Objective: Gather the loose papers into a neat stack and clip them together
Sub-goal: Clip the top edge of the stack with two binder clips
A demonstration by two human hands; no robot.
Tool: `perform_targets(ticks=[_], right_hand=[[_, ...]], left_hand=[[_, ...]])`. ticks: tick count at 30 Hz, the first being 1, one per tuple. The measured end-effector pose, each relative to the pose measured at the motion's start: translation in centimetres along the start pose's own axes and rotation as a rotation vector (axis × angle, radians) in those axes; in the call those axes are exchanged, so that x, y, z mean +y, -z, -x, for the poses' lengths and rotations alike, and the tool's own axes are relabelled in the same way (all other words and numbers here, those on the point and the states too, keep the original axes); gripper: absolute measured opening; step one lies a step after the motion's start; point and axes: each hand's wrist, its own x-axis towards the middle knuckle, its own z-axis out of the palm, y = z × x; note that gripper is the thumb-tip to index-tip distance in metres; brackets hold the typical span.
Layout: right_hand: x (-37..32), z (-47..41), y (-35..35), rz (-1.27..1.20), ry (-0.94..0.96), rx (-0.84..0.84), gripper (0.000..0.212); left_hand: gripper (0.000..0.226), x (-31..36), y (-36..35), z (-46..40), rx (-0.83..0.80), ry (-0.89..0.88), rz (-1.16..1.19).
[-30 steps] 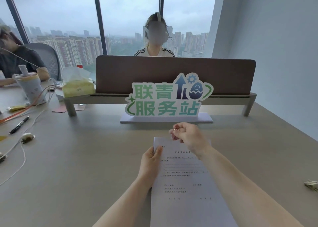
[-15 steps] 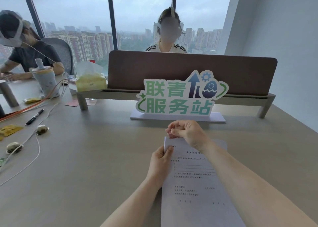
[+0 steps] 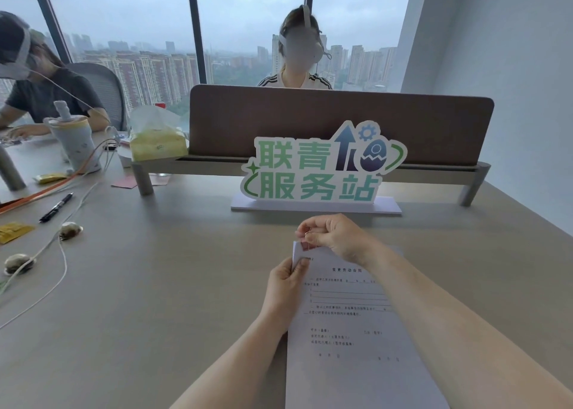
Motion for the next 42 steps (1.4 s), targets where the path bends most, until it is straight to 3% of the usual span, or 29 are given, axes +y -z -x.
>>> perform_targets(ticks=[6, 12, 20, 30, 35, 38, 42], right_hand=[[-1.4, 0.3, 0.6, 0.304, -0.036, -0.002, 0.018], [-2.3, 0.3, 1.4, 0.413, -0.004, -0.017, 0.006], [-0.3, 0.9, 0.9, 0.280, 0.018, 0.132, 0.014], [0.0, 0.8, 0.2, 0.264, -0.001, 0.138, 0.016], [-0.1, 1.6, 0.1, 0.355, -0.041, 0.106, 0.031], [-0.1, 2.9, 0.1, 0.421, 0.041, 0.255, 0.043], [0.3, 5.8, 1.5, 0.379, 0.158, 0.656, 0.024]], left_hand=[[0.020, 0.0, 0.0, 0.1, -0.017, 0.001, -0.007], [0.019, 0.2, -0.1, 0.2, -0.028, -0.002, -0.015], [0.020, 0.2, -0.1, 0.2, -0.018, -0.013, -0.017], [0.019, 0.2, -0.1, 0.3, -0.017, -0.010, -0.032], [0.021, 0.2, 0.1, 0.2, -0.034, 0.001, -0.025], [0.022, 0.1, 0.1, 0.2, -0.039, -0.002, -0.017], [0.019, 0.0, 0.1, 0.1, -0.018, -0.005, -0.031]])
